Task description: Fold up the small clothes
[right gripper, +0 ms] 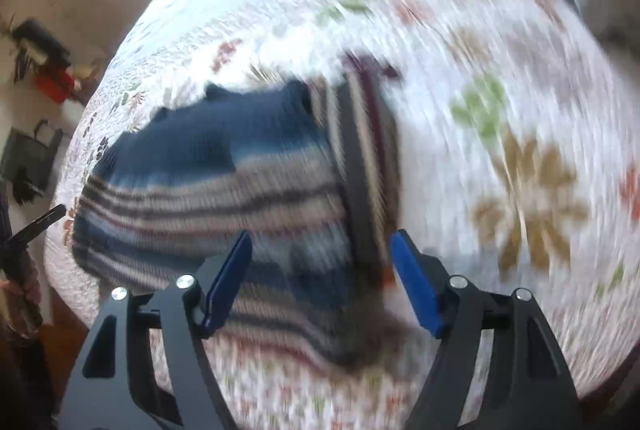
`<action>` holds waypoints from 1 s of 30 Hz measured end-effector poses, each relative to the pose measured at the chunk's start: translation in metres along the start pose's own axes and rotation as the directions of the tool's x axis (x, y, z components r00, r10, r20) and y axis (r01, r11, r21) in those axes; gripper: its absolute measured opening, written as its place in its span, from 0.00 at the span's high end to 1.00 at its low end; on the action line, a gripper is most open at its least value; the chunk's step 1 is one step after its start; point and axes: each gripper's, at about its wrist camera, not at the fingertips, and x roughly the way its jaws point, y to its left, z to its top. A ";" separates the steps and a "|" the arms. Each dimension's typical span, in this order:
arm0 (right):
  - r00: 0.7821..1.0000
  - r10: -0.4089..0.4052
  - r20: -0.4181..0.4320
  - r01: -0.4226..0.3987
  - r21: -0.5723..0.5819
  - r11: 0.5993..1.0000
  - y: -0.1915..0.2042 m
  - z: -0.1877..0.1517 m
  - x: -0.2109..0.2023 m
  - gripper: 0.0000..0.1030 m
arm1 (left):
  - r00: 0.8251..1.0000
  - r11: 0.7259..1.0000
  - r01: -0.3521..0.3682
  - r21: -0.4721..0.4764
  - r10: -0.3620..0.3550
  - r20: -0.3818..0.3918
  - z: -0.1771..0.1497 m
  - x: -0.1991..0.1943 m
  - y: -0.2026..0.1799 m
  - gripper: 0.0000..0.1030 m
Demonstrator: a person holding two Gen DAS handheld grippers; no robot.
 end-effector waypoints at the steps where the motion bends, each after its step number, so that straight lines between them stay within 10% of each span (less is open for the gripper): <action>1: 1.000 0.005 0.003 -0.005 -0.033 0.999 0.008 0.014 0.006 0.32 | 1.000 1.000 0.019 0.005 -0.019 -0.015 0.006 0.011 -0.004 0.44; 9: 0.993 0.033 -0.117 -0.034 -0.007 0.999 0.001 0.080 0.085 0.43 | 0.996 0.999 0.037 0.023 -0.035 -0.078 0.033 0.076 -0.013 0.44; 17: 0.984 0.088 -0.153 -0.093 -0.029 0.995 0.006 0.091 0.103 0.89 | 0.988 0.998 0.060 -0.036 -0.065 -0.137 0.039 0.110 0.004 0.42; 27: 0.994 0.035 -0.101 -0.029 0.065 0.997 -0.025 0.086 0.115 0.86 | 0.995 0.999 0.000 0.050 0.005 -0.100 0.035 0.116 -0.008 0.39; 30: 0.996 0.066 -0.056 -0.061 0.097 0.993 -0.029 0.079 0.090 0.60 | 0.995 0.999 -0.012 0.052 0.018 -0.098 0.033 0.109 -0.009 0.39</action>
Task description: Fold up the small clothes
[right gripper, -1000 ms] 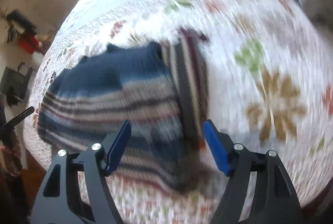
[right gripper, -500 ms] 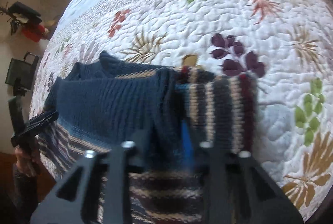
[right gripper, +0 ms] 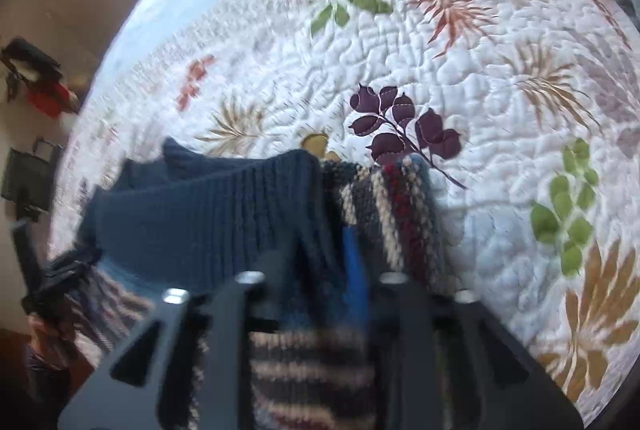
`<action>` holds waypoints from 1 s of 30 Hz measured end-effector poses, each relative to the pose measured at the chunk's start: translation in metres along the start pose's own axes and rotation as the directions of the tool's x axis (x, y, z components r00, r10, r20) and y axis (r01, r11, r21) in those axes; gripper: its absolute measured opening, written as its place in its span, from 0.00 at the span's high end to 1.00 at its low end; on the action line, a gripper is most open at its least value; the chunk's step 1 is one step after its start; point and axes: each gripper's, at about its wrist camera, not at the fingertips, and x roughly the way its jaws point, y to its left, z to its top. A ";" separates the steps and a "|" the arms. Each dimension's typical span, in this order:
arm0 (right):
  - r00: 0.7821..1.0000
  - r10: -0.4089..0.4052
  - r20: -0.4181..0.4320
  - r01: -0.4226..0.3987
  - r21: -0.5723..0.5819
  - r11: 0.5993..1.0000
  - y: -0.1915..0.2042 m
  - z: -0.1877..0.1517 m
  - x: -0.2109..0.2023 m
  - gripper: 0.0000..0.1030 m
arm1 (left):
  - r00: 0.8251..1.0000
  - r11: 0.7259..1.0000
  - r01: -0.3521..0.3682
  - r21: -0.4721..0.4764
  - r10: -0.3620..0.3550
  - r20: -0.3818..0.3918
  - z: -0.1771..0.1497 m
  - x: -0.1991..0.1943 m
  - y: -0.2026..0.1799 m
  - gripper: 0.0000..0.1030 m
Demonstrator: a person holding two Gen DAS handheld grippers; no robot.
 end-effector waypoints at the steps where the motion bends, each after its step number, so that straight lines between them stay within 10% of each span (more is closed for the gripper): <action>1: 1.000 0.001 0.004 -0.001 0.003 1.000 0.000 -0.004 -0.006 0.57 | 1.000 1.000 -0.013 0.002 0.013 0.003 -0.003 -0.005 -0.002 0.39; 9: 0.998 0.051 -0.046 -0.049 0.047 0.998 -0.022 -0.079 -0.053 0.26 | 0.993 0.991 0.110 0.073 -0.113 0.031 -0.022 -0.032 -0.053 0.39; 18: 0.986 0.101 -0.130 -0.091 0.085 0.992 -0.036 -0.116 -0.011 0.25 | 0.997 0.995 0.071 0.070 -0.069 -0.029 -0.025 0.009 -0.097 0.32; 23: 0.976 0.186 -0.109 -0.177 0.090 0.980 -0.030 -0.119 -0.014 0.61 | 0.995 0.994 0.090 0.069 -0.088 -0.038 -0.025 0.016 -0.093 0.31; 30: 0.938 0.340 -0.064 -0.315 0.248 0.916 -0.037 -0.119 -0.017 0.83 | 0.993 0.992 0.116 0.051 -0.115 -0.031 -0.026 0.012 -0.089 0.31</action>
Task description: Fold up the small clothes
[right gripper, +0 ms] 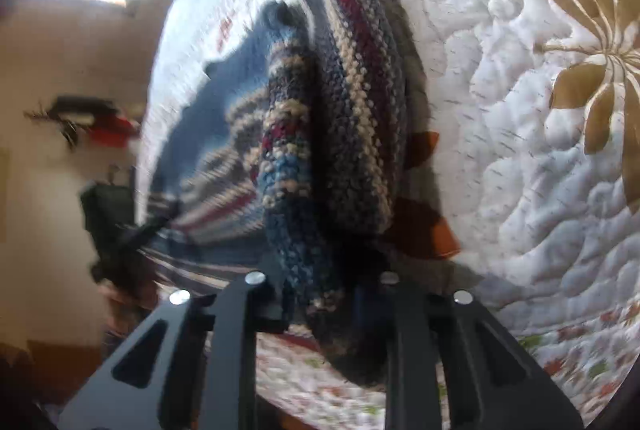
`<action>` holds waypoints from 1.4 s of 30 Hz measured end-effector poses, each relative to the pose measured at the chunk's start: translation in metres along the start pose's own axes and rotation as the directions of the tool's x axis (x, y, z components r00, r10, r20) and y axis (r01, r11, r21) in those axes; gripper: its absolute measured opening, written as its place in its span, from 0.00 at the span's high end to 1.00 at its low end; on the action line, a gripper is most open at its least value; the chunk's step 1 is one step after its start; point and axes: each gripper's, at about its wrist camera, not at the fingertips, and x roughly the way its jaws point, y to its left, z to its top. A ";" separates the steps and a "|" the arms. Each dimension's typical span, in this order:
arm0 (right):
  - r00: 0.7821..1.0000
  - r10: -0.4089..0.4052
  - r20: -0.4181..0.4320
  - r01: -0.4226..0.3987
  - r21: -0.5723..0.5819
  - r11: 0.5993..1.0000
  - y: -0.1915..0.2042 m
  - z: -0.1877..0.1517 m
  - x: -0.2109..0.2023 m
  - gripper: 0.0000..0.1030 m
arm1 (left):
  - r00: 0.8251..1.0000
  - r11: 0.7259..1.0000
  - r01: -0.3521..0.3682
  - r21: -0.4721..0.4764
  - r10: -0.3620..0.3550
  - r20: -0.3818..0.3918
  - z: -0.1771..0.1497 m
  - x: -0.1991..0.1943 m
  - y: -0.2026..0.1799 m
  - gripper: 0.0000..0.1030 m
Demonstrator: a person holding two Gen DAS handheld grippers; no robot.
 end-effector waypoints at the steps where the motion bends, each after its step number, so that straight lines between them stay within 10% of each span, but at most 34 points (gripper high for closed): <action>1: 1.000 0.007 0.013 -0.007 -0.003 1.000 0.006 -0.001 -0.005 0.84 | 1.000 1.000 0.011 -0.007 -0.011 0.000 0.000 -0.003 0.001 0.31; 9: 0.995 0.027 0.094 -0.002 -0.251 0.968 0.140 -0.005 -0.023 0.86 | 0.992 0.990 0.101 -0.095 -0.093 0.079 -0.014 -0.065 0.047 0.31; 18: 0.996 -0.085 0.003 0.075 -0.508 0.858 0.273 -0.036 0.077 0.85 | 0.985 0.977 0.111 -0.183 -0.085 0.148 -0.032 -0.109 0.113 0.31; 25: 0.974 -0.214 -0.073 0.137 -0.563 0.815 0.283 -0.067 0.163 0.83 | 0.982 0.960 0.161 -0.230 -0.132 0.135 -0.042 -0.103 0.129 0.31; 28: 0.969 -0.229 -0.090 0.140 -0.565 0.813 0.274 -0.077 0.181 0.64 | 0.977 0.949 0.195 -0.246 -0.167 0.129 -0.041 -0.098 0.129 0.31; 31: 0.979 -0.116 -0.166 0.016 -0.510 0.860 0.269 -0.079 0.180 0.36 | 0.975 0.945 0.216 -0.246 -0.192 0.115 -0.039 -0.092 0.123 0.31; 37: 0.983 0.012 -0.183 -0.103 -0.497 0.862 0.267 -0.089 0.135 0.35 | 0.967 0.941 0.255 -0.221 -0.244 0.077 -0.031 -0.078 0.100 0.30; 42: 0.990 -0.024 -0.136 -0.047 -0.497 0.867 0.249 -0.088 0.094 0.35 | 0.966 0.944 0.253 -0.211 -0.258 0.005 -0.025 -0.053 0.081 0.30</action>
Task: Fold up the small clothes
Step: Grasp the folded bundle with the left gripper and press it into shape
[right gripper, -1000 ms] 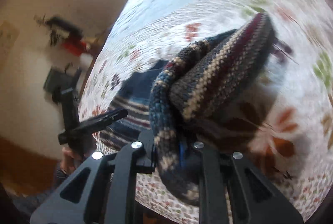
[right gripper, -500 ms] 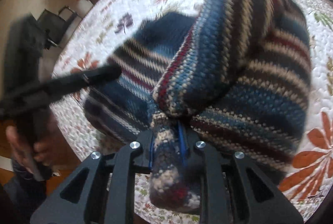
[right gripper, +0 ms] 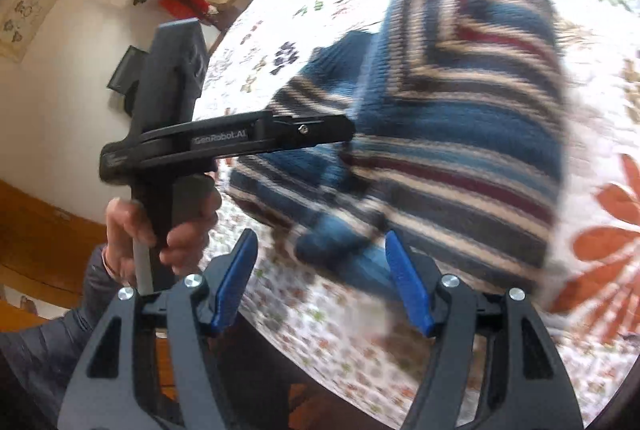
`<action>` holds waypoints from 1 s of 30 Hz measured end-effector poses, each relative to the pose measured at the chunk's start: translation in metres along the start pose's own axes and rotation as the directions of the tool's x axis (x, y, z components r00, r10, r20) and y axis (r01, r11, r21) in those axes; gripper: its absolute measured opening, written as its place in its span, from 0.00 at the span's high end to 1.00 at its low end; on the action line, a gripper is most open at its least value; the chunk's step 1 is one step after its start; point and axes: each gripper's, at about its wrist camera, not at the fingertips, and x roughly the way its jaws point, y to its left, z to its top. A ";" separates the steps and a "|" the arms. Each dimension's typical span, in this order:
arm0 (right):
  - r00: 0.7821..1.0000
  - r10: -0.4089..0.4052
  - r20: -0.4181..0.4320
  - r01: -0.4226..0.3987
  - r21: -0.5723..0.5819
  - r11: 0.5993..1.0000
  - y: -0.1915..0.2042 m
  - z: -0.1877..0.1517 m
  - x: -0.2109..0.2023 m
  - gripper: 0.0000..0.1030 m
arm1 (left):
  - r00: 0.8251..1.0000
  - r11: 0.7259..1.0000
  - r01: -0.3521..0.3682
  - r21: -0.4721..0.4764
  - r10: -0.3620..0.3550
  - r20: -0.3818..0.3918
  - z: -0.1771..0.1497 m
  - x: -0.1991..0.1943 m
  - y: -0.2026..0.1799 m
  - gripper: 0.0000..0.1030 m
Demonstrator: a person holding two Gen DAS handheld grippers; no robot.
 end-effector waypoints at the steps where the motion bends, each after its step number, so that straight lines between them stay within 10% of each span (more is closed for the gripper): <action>1: 1.000 -0.025 0.005 0.025 0.003 1.000 -0.003 -0.003 -0.005 0.35 | 1.000 1.000 0.012 -0.011 -0.012 -0.009 0.000 0.004 -0.002 0.30; 10: 0.996 -0.087 0.029 0.086 0.048 0.995 -0.033 -0.016 -0.030 0.35 | 0.999 1.000 0.014 0.009 -0.014 -0.052 0.005 0.035 -0.039 0.26; 15: 0.994 -0.099 0.047 0.096 0.067 0.993 -0.040 -0.020 -0.032 0.35 | 1.000 0.999 0.017 0.035 -0.017 -0.008 0.005 0.033 -0.051 0.72; 30: 0.993 -0.082 0.081 0.071 0.126 0.990 -0.045 -0.024 -0.041 0.35 | 0.968 0.997 0.066 0.035 -0.072 0.242 0.000 -0.086 -0.023 0.76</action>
